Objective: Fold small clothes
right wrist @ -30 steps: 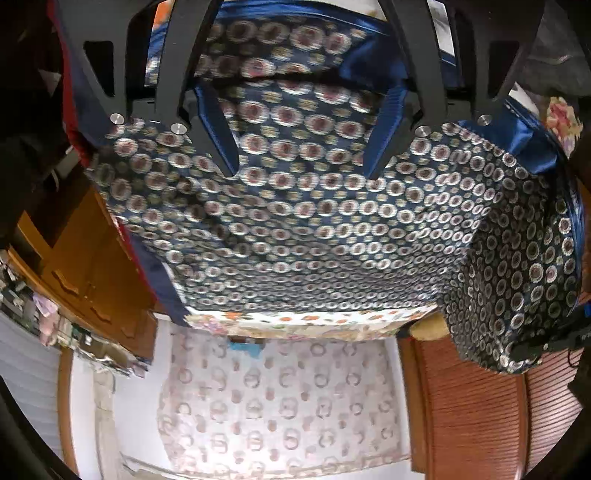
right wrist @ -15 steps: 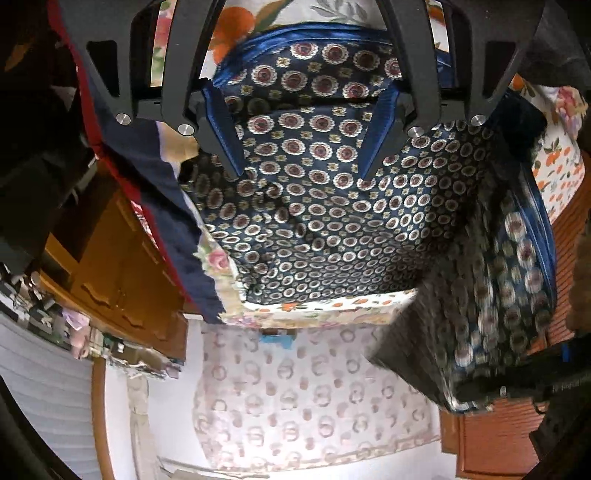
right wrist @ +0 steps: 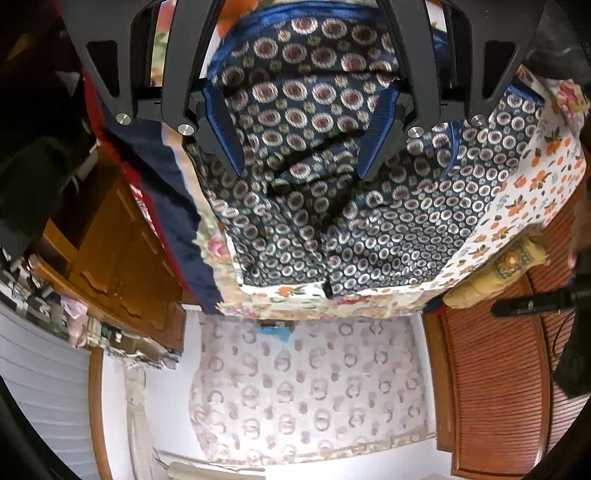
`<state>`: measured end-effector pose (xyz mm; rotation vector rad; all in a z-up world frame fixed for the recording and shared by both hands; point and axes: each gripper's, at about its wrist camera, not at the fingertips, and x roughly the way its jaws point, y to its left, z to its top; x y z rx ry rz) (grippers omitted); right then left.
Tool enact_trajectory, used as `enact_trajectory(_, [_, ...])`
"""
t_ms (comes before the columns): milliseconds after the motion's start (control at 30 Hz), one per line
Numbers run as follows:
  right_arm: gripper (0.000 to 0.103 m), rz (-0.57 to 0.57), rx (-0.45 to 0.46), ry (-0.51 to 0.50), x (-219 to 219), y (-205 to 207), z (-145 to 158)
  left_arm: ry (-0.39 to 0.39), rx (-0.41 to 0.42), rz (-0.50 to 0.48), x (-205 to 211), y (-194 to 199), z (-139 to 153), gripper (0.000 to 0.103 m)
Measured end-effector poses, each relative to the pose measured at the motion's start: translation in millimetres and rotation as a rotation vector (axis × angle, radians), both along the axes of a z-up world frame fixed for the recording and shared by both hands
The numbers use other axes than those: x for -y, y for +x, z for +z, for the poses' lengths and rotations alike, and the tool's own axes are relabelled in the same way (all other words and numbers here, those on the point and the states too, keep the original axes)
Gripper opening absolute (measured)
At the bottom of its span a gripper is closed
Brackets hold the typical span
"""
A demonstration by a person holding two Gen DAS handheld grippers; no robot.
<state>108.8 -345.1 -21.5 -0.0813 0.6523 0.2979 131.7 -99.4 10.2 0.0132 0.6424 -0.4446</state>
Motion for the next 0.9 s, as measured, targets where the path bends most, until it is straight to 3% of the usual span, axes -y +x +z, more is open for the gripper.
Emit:
enact_trajectory(500, [0.065,0.095,-0.062,-0.049,-45.0,82.8,0.0,0.001,-0.076,0.105,-49.0,-15.0,-48.9,0.048])
enact_trajectory(800, [0.065,0.128,-0.221,-0.044,-51.1,124.0,-29.0,-0.012,-0.094,0.107,-52.0,-18.5,-62.3,0.048])
enact_trajectory(833, [0.063,0.133,-0.235,-0.050,-51.3,125.3,-33.0,-0.013,-0.094,0.107,-51.8,-19.1,-63.1,0.048])
enact_trajectory(900, [0.049,0.143,-0.255,-0.058,-52.3,125.2,-38.2,-0.015,-0.097,0.107,-51.3,-19.2,-64.2,0.048])
